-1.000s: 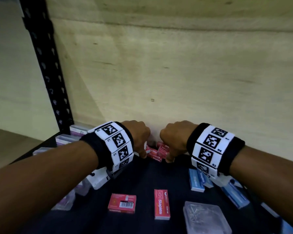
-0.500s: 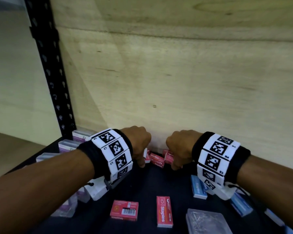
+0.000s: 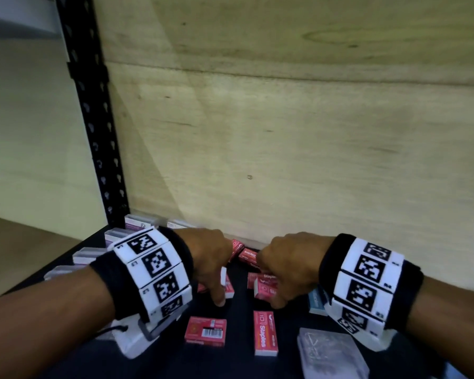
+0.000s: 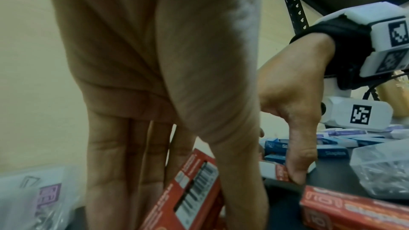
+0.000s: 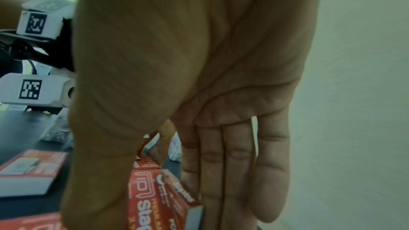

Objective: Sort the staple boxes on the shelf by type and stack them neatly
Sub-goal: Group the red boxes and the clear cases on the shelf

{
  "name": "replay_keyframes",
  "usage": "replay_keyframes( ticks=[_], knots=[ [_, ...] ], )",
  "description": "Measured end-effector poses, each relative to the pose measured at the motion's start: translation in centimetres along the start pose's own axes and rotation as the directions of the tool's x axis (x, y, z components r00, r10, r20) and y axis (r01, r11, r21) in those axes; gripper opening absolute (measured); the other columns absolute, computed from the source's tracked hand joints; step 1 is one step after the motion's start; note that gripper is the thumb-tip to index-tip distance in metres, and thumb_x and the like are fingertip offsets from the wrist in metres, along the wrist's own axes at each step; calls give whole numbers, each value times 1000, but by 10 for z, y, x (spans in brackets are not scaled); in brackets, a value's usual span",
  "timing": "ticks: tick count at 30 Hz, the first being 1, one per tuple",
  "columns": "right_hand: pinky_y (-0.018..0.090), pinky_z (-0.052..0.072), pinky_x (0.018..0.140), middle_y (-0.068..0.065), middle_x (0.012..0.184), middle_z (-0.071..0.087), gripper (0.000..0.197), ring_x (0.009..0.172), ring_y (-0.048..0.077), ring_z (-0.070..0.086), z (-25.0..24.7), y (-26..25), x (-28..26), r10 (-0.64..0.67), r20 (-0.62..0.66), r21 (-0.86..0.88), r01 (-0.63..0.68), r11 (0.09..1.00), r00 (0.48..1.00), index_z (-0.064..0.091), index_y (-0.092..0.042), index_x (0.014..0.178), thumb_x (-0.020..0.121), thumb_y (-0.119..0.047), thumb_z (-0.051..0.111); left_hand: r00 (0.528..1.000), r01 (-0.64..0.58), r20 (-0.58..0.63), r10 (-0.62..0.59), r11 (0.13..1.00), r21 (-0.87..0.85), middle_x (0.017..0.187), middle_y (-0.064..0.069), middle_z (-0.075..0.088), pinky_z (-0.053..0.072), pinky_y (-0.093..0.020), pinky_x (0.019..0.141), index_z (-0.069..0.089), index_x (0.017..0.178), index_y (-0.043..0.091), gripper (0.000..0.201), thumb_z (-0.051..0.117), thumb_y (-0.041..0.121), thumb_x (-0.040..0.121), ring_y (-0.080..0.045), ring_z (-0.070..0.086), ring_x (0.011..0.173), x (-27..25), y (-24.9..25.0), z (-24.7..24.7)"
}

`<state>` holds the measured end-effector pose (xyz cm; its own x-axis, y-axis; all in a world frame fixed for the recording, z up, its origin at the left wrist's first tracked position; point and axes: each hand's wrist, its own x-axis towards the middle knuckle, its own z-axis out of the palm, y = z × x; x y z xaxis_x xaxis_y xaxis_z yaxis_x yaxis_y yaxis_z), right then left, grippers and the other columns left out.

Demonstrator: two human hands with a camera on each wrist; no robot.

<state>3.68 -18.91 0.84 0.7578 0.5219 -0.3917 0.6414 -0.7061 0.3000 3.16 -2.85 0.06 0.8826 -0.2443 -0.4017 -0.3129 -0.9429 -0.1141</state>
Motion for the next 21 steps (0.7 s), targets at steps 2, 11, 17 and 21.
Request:
replay_keyframes(
  ticks=[2,11,17,21],
  knots=[
    [26,41,55,4,97,63,53,71,19,55,1,-4,-4,-8,-12,-2,8,1000,1000,61,-16,115,79,-52,76,999,7,35,-7,1000,-22,77,6,62,53,-29,68,63,83,18,40,80,52,72,-17,63,78,-3,2,5],
    [30,46,70,1,104,68,49,84,20,59,4,-2,-13,-63,54,111,56,992,997,60,-21,122,83,-48,74,994,-9,110,15,998,-56,112,1,69,55,-38,90,65,118,17,64,78,58,71,-19,65,100,-7,6,6],
    [24,43,68,-11,98,60,41,84,11,55,-10,16,-10,-52,69,273,31,962,996,59,-25,125,90,-45,67,990,-4,142,14,997,-74,125,6,64,48,-36,100,57,131,21,75,82,55,69,-15,60,111,-4,-1,-20],
    [31,49,81,-4,106,67,43,93,20,61,-17,28,10,10,21,196,-14,981,1000,63,-17,120,90,-48,65,996,32,82,-23,994,-103,106,1,70,50,-26,77,68,114,10,53,79,47,78,-14,60,89,19,-13,-38]
  ],
)
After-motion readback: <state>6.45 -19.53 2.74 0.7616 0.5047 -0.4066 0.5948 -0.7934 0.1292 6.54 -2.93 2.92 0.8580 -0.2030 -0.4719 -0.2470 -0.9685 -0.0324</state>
